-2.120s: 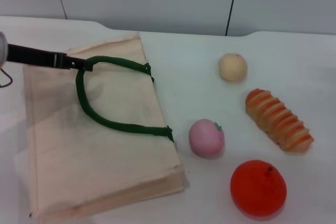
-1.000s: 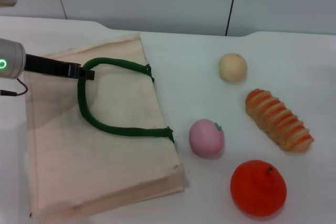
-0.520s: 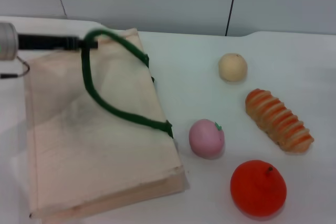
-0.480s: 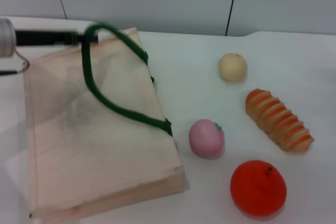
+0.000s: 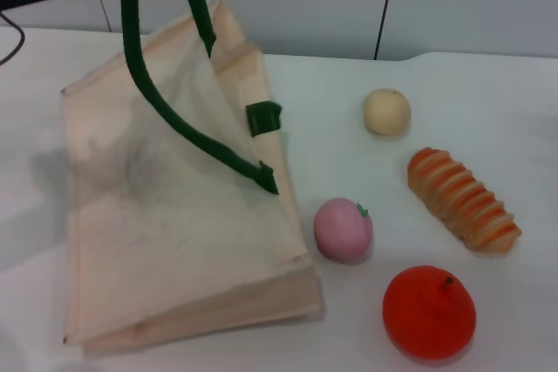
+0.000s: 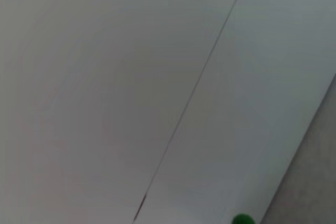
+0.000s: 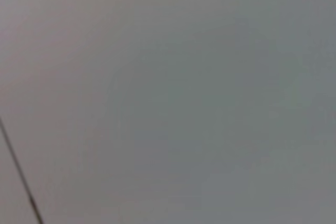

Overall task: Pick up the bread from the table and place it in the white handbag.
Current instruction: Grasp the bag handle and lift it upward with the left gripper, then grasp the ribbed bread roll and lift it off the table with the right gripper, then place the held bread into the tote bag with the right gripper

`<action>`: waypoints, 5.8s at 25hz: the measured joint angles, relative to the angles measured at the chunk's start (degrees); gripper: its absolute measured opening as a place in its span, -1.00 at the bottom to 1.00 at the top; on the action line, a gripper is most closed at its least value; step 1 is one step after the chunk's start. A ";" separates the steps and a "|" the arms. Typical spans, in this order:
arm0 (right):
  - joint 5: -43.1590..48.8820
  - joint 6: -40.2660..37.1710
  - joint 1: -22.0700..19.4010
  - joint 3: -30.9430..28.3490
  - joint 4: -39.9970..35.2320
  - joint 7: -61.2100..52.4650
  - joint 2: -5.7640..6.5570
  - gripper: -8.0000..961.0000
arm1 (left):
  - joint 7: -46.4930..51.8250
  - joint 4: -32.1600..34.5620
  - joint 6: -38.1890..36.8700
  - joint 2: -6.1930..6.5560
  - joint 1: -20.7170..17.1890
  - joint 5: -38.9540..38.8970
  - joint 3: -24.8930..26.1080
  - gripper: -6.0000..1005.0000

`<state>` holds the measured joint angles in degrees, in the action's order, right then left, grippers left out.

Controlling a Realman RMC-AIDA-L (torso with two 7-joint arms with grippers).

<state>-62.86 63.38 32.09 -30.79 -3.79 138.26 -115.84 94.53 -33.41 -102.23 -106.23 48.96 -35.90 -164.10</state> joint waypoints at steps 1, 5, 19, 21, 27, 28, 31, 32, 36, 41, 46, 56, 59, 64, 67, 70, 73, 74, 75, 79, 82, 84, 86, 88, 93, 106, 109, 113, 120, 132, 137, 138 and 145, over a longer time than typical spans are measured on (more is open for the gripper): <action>0.26 0.04 0.15 0.43 -0.06 -0.28 0.04 0.84 | 0.00 0.00 -0.27 0.00 0.07 -0.33 0.00 -0.73; 0.82 0.19 0.94 2.81 -0.12 -0.33 0.09 0.84 | -0.01 0.00 -0.65 0.00 0.37 -0.74 0.00 -0.73; 16.86 13.62 3.70 22.14 -19.87 -22.62 0.46 0.84 | 1.20 0.02 -0.77 0.09 0.79 -0.07 0.00 -0.73; 19.01 16.42 3.89 25.12 -22.69 -25.10 0.43 0.84 | 1.36 0.02 -0.79 0.37 0.79 0.64 0.00 -0.73; 23.88 23.08 4.12 31.93 -26.54 -27.90 0.37 0.84 | 1.75 0.02 -0.79 0.65 1.00 1.39 0.00 -0.73; 24.81 23.08 4.29 32.86 -26.66 -28.28 0.36 0.84 | 1.93 0.02 -0.79 0.65 1.18 1.40 0.00 -0.73; 26.49 22.87 4.75 34.45 -26.62 -28.62 0.24 0.84 | 2.16 0.02 -0.79 0.66 1.57 1.39 0.00 -0.73; 26.78 22.81 4.86 34.95 -26.45 -28.64 0.21 0.84 | 2.16 0.02 -0.79 0.67 1.60 1.39 0.00 -0.73; 28.06 20.79 4.99 36.43 -25.57 -28.78 0.08 0.85 | 2.16 0.02 -0.79 0.70 1.77 1.40 0.00 -0.73; 28.99 15.33 5.40 36.66 -22.65 -28.59 0.00 0.85 | 2.15 0.02 -0.79 0.67 1.95 1.39 0.00 -0.73; 28.96 12.15 5.83 36.96 -20.82 -28.23 0.00 0.85 | 2.09 0.02 -0.79 0.57 2.10 1.39 0.00 -0.73; 29.11 10.31 5.87 39.54 -19.52 -27.54 0.00 0.84 | 2.13 0.02 -0.79 0.51 2.09 1.35 0.00 -0.73; 28.97 9.91 5.87 39.56 -19.21 -26.32 -0.05 0.84 | 2.14 0.02 -0.79 0.48 2.14 1.35 0.00 -0.73; 29.17 8.63 6.10 39.58 -18.36 -24.85 -0.04 0.77 | 2.15 0.02 -0.79 0.40 2.20 1.29 0.00 -0.73; 29.12 8.51 6.15 39.58 -17.73 -23.84 -0.03 0.68 | 2.15 0.02 -0.79 0.41 2.20 1.27 0.00 -0.73; 29.03 8.52 6.23 39.61 -17.63 -23.79 0.09 0.59 | 2.15 0.02 -0.79 0.43 2.19 1.27 0.00 -0.73; 29.50 8.54 6.46 39.91 -17.64 -24.12 0.22 0.51 | 2.15 0.02 -0.85 0.46 2.27 1.27 0.00 -0.73; 29.59 8.54 6.50 40.04 -17.65 -24.15 0.22 0.49 | 2.15 0.02 -0.99 0.53 2.33 1.27 0.00 -0.73; 29.57 8.54 6.50 40.08 -17.66 -24.09 0.22 0.46 | 2.15 0.02 -0.99 0.53 2.33 1.27 0.00 -0.73; 29.00 8.55 6.50 39.82 -17.87 -23.78 0.20 0.37 | 2.15 0.02 -1.05 0.58 2.33 1.27 0.00 -0.73; 28.67 8.55 6.43 39.61 -17.98 -23.62 0.18 0.32 | 2.15 0.02 -1.06 0.60 2.33 1.26 0.00 -0.73; 28.41 8.55 6.36 39.38 -17.99 -23.15 0.18 0.28 | 2.15 0.02 -1.05 0.60 2.33 1.26 0.00 -0.73; 27.54 8.60 6.12 39.04 -18.01 -22.42 0.18 0.24 | 2.15 0.02 -1.05 0.60 2.38 1.26 0.00 -0.73; 26.65 8.85 5.83 38.91 -18.01 -21.74 0.18 0.21 | 2.15 0.03 -1.05 0.60 2.45 1.26 0.00 -0.73; 25.80 9.48 5.43 38.88 -18.01 -21.40 0.25 0.12 | 2.15 0.04 -1.05 0.60 2.40 1.27 0.00 -0.73; 20.57 23.39 11.08 41.91 -19.09 -17.94 0.33 -0.05 | 2.18 0.53 -1.92 0.75 6.33 4.48 -0.09 -0.73; 20.60 22.05 13.84 45.14 -18.34 -18.16 0.04 -0.11 | 2.21 0.60 -1.96 0.55 7.86 5.67 -0.09 -0.73; 20.60 20.22 16.53 46.59 -16.43 -18.17 0.00 -0.19 | 2.23 0.67 -2.03 0.27 9.39 7.14 -0.09 -0.73; 20.53 15.86 20.32 47.75 -12.22 -17.82 0.00 -0.30 | 2.24 1.07 -2.12 0.01 10.27 7.30 -0.09 -0.73; 20.06 6.78 25.84 47.71 -4.67 -16.21 -0.40 -0.37 | 1.84 2.24 -2.41 -0.01 10.67 7.07 0.00 -0.73; 19.76 6.55 25.99 46.56 -3.53 -16.03 -0.44 -0.39 | 1.85 2.23 -2.34 -0.05 10.68 6.88 0.00 -0.73; 19.76 6.50 26.00 46.50 -3.43 -15.90 -0.44 -0.39 | 1.85 2.23 -2.33 -0.05 10.68 6.83 0.00 -0.73; 19.71 6.10 25.85 46.27 -3.32 -15.83 -0.44 -0.32 | 1.77 2.21 -2.27 -0.03 10.60 6.69 0.00 -0.73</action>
<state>-43.15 69.48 57.94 15.48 -7.12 122.43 -116.28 96.30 -31.20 -104.50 -106.26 59.56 -29.21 -164.09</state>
